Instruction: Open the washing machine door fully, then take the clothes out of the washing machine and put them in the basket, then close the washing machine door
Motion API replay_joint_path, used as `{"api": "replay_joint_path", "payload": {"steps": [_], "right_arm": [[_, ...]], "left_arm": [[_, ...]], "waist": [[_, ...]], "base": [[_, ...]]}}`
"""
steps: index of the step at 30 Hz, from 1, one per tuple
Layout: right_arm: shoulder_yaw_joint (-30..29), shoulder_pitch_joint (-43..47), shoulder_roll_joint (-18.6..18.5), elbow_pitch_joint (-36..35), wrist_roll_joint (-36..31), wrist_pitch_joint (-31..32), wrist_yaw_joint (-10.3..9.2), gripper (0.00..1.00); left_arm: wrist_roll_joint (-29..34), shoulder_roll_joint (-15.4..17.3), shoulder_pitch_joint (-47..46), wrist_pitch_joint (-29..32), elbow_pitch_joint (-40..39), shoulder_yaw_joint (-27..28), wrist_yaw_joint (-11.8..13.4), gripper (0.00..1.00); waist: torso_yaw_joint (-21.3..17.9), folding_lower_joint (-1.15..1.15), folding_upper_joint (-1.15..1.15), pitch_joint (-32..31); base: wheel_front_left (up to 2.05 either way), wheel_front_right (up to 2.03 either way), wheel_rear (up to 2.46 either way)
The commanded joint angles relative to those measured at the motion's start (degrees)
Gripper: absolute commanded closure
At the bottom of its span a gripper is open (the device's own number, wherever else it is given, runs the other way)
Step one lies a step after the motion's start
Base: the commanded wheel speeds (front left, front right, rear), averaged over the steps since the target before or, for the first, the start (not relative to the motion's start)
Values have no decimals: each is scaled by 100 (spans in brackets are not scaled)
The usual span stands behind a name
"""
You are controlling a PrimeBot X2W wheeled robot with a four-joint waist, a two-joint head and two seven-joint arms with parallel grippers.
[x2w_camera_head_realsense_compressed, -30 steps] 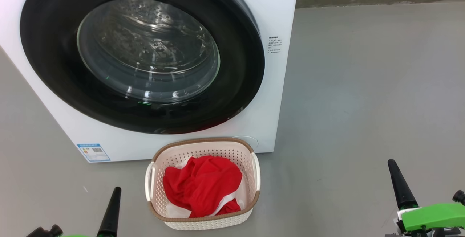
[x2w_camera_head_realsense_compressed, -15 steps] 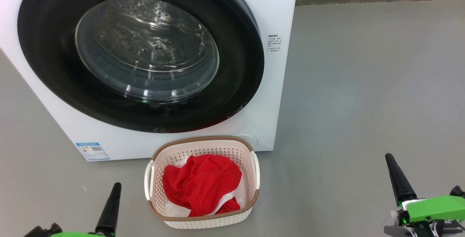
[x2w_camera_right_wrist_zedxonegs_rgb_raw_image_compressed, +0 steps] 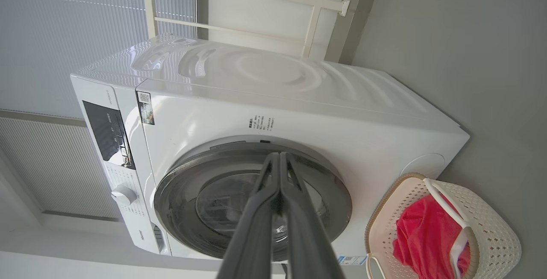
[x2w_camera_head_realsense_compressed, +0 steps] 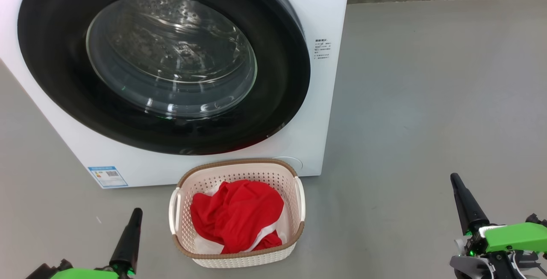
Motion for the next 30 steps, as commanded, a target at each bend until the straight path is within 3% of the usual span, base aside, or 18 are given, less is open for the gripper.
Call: {"api": "replay_joint_path", "payload": {"steps": [1, 30], "right_arm": [[127, -307, -106, -118, 179, 55, -3, 100], [94, -348, -84, -87, 305, 126, -3, 100]], "left_arm": [[-186, 72, -239, 55, -158, 208, -44, 100], [-332, 73, -253, 94, -160, 218, -45, 100]], "waist": [[-1, 0, 0, 4], [-3, 0, 0, 11]], "base": [[0, 0, 0], [0, 0, 0]]}}
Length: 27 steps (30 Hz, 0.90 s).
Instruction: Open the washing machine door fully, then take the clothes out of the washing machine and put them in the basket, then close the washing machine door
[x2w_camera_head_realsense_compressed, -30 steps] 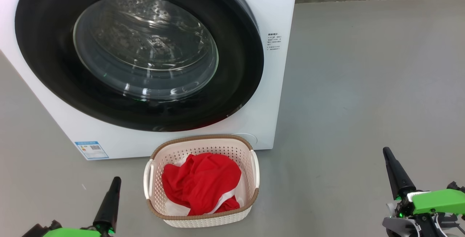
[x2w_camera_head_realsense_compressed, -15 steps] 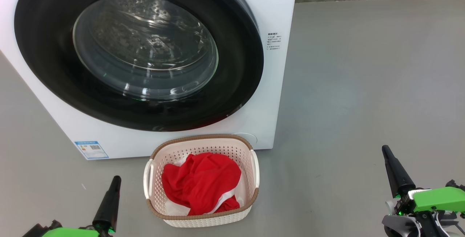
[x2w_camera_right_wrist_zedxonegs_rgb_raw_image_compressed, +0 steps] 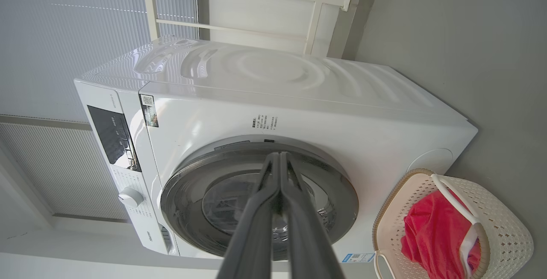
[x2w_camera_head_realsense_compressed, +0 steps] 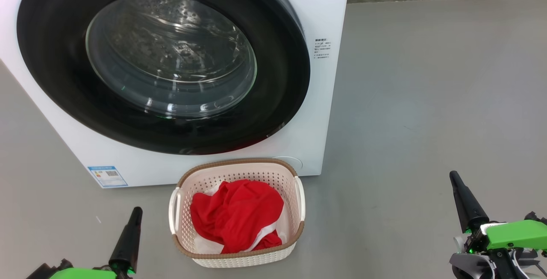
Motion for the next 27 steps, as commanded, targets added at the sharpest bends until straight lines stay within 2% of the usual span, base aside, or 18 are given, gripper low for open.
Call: {"api": "replay_joint_path", "payload": {"steps": [1, 27], "right_arm": [[103, -265, -71, -141, 33, 32, 3, 100], [79, -267, -54, -140, 12, 52, 3, 100]], "left_arm": [[-40, 73, -226, 20, -157, 201, -42, 100], [-41, 73, -226, 19, -158, 200, -42, 100]], "waist": [[0, 0, 0, 0], [0, 0, 0, 0]], "base": [[0, 0, 0], [0, 0, 0]]}}
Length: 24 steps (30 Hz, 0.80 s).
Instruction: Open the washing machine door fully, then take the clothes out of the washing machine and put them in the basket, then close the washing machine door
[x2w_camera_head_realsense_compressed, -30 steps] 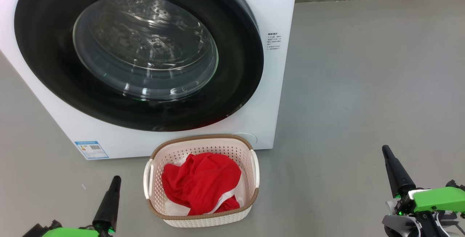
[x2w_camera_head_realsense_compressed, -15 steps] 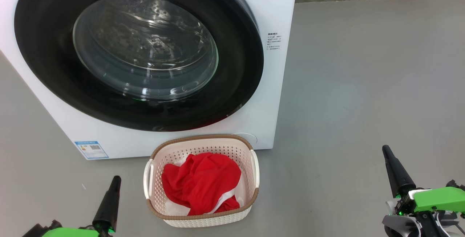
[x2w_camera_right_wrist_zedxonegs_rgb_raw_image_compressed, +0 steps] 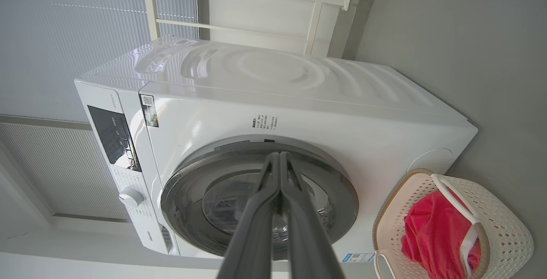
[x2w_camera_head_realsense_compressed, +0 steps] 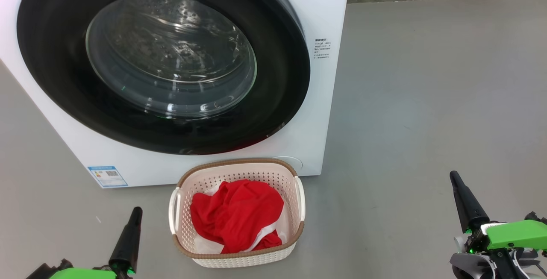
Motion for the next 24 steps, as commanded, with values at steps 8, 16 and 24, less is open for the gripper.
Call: {"api": "replay_joint_path", "payload": {"steps": [8, 16, 24], "right_arm": [[92, -268, -54, -141, 9, 31, 3, 100], [87, -268, -50, -140, 5, 36, 3, 100], [82, -269, -47, -140, 1, 40, 3, 100]], "left_arm": [[-40, 73, -225, 19, -158, 200, -42, 100], [-40, 73, -225, 19, -158, 200, -42, 100], [-40, 73, -225, 19, -158, 200, -42, 100]], "waist": [[0, 0, 0, 0], [0, 0, 0, 0], [0, 0, 0, 0]], "base": [[0, 0, 0], [0, 0, 0], [0, 0, 0]]}}
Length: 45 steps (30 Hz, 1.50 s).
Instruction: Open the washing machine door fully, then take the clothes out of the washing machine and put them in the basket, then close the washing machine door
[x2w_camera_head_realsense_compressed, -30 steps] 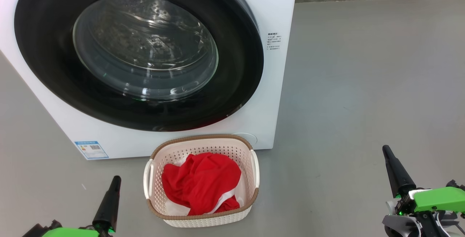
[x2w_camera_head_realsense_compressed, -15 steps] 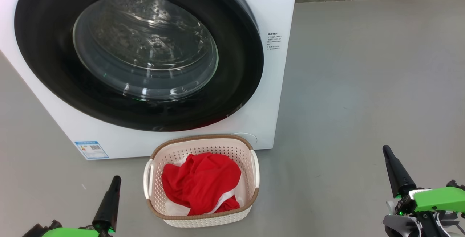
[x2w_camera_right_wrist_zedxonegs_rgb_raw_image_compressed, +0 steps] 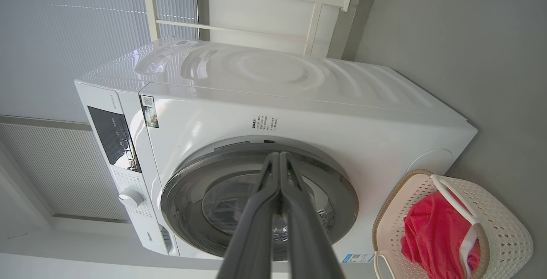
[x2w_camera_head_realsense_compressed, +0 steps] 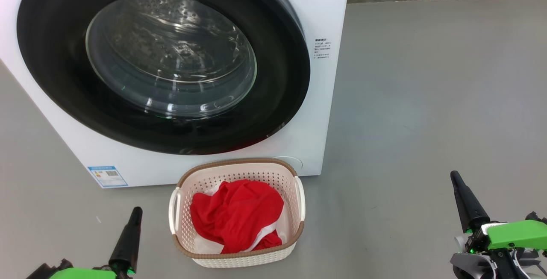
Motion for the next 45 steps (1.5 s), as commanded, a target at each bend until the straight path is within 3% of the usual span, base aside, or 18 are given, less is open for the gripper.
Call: {"api": "replay_joint_path", "payload": {"steps": [1, 45], "right_arm": [[99, -269, -50, -141, 10, 39, 3, 100], [80, -271, -37, -140, -5, 54, 3, 100]], "left_arm": [[-40, 73, -225, 19, -158, 199, -42, 100], [-41, 73, -225, 18, -158, 198, -42, 100]], "waist": [[0, 0, 0, 0], [0, 0, 0, 0]], "base": [[0, 0, 0], [0, 0, 0]]}}
